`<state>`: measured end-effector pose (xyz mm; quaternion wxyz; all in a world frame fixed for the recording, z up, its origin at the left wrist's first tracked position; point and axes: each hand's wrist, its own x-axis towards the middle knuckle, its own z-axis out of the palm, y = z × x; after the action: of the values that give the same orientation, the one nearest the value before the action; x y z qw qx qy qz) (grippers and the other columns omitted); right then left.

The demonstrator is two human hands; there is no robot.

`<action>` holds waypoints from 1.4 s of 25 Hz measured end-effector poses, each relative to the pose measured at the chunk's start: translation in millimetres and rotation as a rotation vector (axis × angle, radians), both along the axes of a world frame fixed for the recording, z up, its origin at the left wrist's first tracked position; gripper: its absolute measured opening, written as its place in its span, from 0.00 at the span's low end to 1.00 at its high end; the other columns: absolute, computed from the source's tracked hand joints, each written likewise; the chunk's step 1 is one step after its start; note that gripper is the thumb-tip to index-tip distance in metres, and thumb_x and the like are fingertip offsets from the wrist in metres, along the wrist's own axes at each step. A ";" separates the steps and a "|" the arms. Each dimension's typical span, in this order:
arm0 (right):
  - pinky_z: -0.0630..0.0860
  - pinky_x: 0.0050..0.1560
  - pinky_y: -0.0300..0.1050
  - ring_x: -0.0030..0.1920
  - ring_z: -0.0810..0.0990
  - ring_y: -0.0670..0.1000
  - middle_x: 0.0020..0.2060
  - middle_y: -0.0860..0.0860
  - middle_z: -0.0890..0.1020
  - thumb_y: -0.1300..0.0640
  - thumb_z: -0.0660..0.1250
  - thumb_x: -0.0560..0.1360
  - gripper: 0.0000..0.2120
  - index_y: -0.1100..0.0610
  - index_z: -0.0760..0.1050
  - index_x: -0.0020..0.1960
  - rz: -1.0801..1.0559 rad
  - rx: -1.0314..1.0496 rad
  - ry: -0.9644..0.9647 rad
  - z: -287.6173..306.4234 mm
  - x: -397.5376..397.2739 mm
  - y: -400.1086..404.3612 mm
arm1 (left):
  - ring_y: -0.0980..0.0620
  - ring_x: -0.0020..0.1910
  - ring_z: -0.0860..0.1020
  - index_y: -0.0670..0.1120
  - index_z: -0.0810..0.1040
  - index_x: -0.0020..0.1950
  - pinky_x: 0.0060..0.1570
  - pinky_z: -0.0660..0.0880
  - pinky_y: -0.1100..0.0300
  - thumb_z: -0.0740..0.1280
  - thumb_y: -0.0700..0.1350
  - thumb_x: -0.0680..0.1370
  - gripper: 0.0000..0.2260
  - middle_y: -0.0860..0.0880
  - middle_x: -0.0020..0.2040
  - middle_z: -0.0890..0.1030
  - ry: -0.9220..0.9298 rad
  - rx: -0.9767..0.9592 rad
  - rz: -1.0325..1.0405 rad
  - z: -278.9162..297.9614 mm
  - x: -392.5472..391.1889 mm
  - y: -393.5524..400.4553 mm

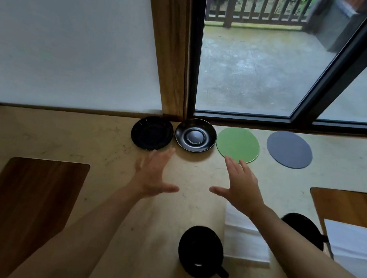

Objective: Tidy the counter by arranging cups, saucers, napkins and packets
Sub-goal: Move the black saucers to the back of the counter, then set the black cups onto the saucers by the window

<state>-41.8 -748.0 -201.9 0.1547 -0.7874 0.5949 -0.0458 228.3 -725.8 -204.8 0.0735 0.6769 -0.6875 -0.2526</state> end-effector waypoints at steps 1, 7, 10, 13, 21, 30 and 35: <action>0.61 0.71 0.59 0.76 0.55 0.57 0.76 0.50 0.60 0.33 0.69 0.67 0.50 0.54 0.52 0.78 -0.003 -0.002 -0.011 0.5 -0.6 15.3 | 0.47 0.78 0.48 0.57 0.47 0.79 0.73 0.47 0.38 0.74 0.65 0.65 0.51 0.54 0.79 0.53 -0.015 0.013 0.003 4.6 -4.7 15.6; 0.56 0.75 0.53 0.78 0.49 0.52 0.77 0.47 0.55 0.33 0.65 0.70 0.46 0.50 0.48 0.78 -0.061 0.101 -0.095 5.8 -9.9 103.2 | 0.47 0.75 0.58 0.59 0.47 0.79 0.72 0.60 0.45 0.73 0.68 0.63 0.52 0.51 0.77 0.60 0.032 0.083 -0.052 28.2 -25.5 93.8; 0.54 0.74 0.51 0.78 0.48 0.50 0.77 0.45 0.55 0.35 0.66 0.71 0.45 0.48 0.47 0.78 -0.065 0.156 -0.152 6.3 -19.0 142.1 | 0.49 0.76 0.55 0.62 0.46 0.78 0.73 0.57 0.48 0.74 0.67 0.62 0.53 0.53 0.78 0.57 0.040 0.153 -0.101 31.0 -37.5 126.0; 0.56 0.74 0.51 0.77 0.49 0.49 0.77 0.45 0.58 0.35 0.66 0.71 0.44 0.46 0.47 0.78 -0.078 0.206 -0.163 5.8 -26.8 169.7 | 0.50 0.76 0.55 0.64 0.45 0.77 0.72 0.57 0.44 0.74 0.68 0.60 0.54 0.54 0.78 0.59 -0.009 0.221 -0.133 21.3 -45.7 145.9; 0.72 0.60 0.47 0.65 0.71 0.50 0.64 0.47 0.77 0.42 0.66 0.72 0.30 0.47 0.65 0.72 -0.050 0.296 -0.051 -8.0 -39.1 200.9 | 0.49 0.75 0.56 0.60 0.44 0.78 0.72 0.52 0.42 0.76 0.57 0.64 0.53 0.52 0.77 0.60 -0.099 0.218 -0.198 7.8 -73.7 149.7; 0.78 0.47 0.49 0.51 0.80 0.51 0.51 0.46 0.84 0.47 0.61 0.77 0.12 0.44 0.76 0.59 -0.180 0.286 -0.055 -20.4 -27.8 200.7 | 0.45 0.72 0.63 0.53 0.50 0.79 0.71 0.60 0.44 0.76 0.54 0.66 0.49 0.49 0.74 0.61 -0.153 0.198 -0.222 -4.4 -78.5 140.3; 0.77 0.47 0.46 0.53 0.80 0.47 0.53 0.41 0.83 0.45 0.61 0.78 0.12 0.43 0.74 0.60 -0.234 0.244 -0.092 -21.7 -31.8 198.7 | 0.46 0.68 0.64 0.54 0.59 0.76 0.65 0.69 0.47 0.78 0.49 0.64 0.45 0.49 0.69 0.65 -0.048 0.226 -0.133 -19.4 -69.5 143.6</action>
<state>-73.7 -549.3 -223.6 0.2696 -0.6851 0.6762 -0.0270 158.7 -582.3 -224.2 -0.0364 0.6396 -0.6996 -0.3164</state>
